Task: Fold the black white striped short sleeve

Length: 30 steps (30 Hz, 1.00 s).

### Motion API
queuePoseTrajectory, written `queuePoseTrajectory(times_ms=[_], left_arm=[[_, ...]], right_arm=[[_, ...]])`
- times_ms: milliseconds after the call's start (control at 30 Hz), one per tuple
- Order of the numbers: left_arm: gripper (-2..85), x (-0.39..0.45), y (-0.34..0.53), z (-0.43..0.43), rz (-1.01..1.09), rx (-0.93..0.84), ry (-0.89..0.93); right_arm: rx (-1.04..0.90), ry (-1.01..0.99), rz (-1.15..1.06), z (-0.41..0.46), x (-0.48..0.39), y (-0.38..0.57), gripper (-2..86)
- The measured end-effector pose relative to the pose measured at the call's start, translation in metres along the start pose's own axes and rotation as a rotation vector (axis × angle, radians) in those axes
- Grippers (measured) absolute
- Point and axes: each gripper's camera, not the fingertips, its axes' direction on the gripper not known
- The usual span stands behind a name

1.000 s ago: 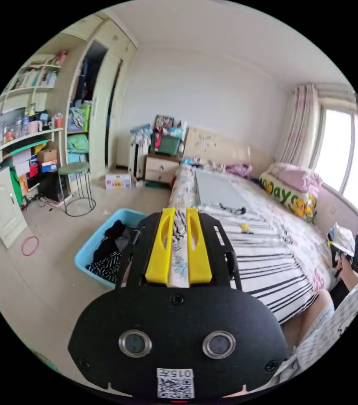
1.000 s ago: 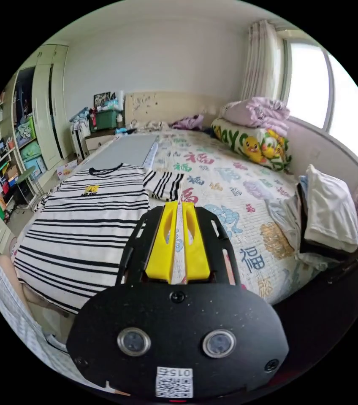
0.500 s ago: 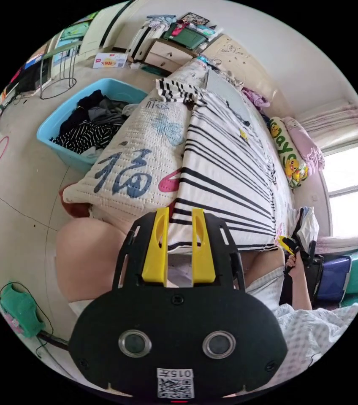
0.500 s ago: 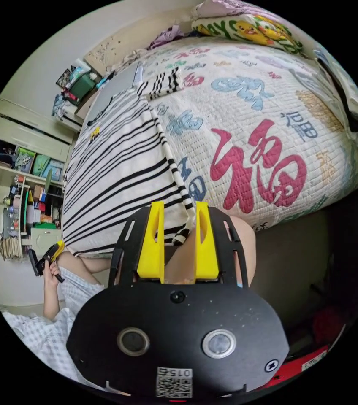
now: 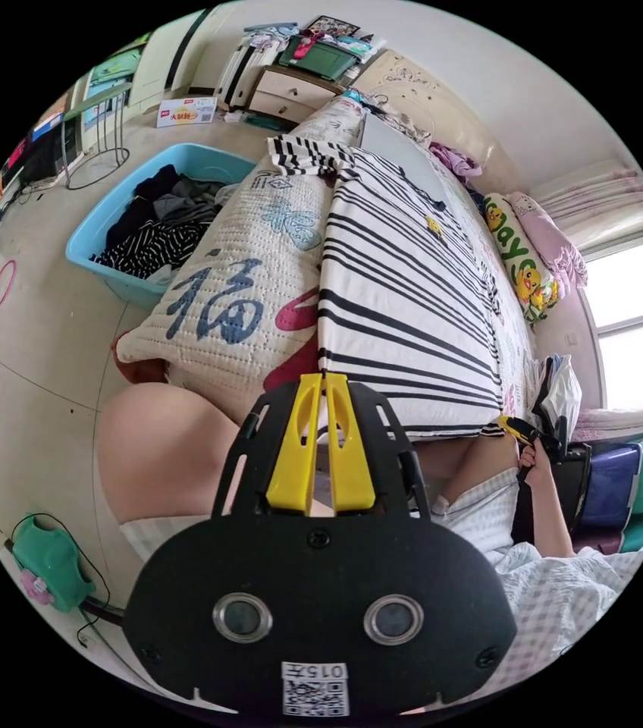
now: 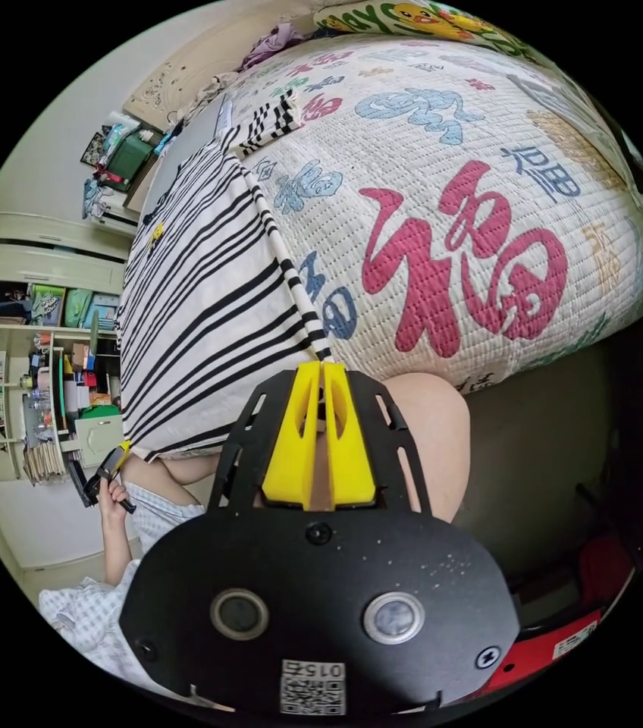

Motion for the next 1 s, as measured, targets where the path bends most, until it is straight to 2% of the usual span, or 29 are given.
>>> queuePoseTrajectory(times_ms=[300, 600, 733, 867, 1000], left_arm=[[-0.5, 0.026, -0.019, 0.028, -0.005, -0.096, -0.125], [-0.3, 0.032, -0.030, 0.035, -0.056, -0.100, -0.078], [0.2, 0.023, -0.031, 0.027, -0.128, -0.071, 0.021], [1.0, 0.022, -0.031, 0.000, -0.147, 0.007, -0.024], [1.8, 0.047, -0.055, -0.023, -0.086, 0.066, -0.094]], right_arm=[[-0.137, 0.123, -0.053, 0.033, -0.028, -0.021, -0.1], [-0.140, 0.260, -0.148, 0.054, -0.055, -0.009, 0.8], [-0.130, 0.214, -0.106, 0.052, -0.041, 0.005, 3.1], [0.033, 0.073, -0.045, 0.013, -0.023, 0.030, 4.7], [0.376, -0.024, -0.068, -0.050, -0.024, 0.038, 5.2]])
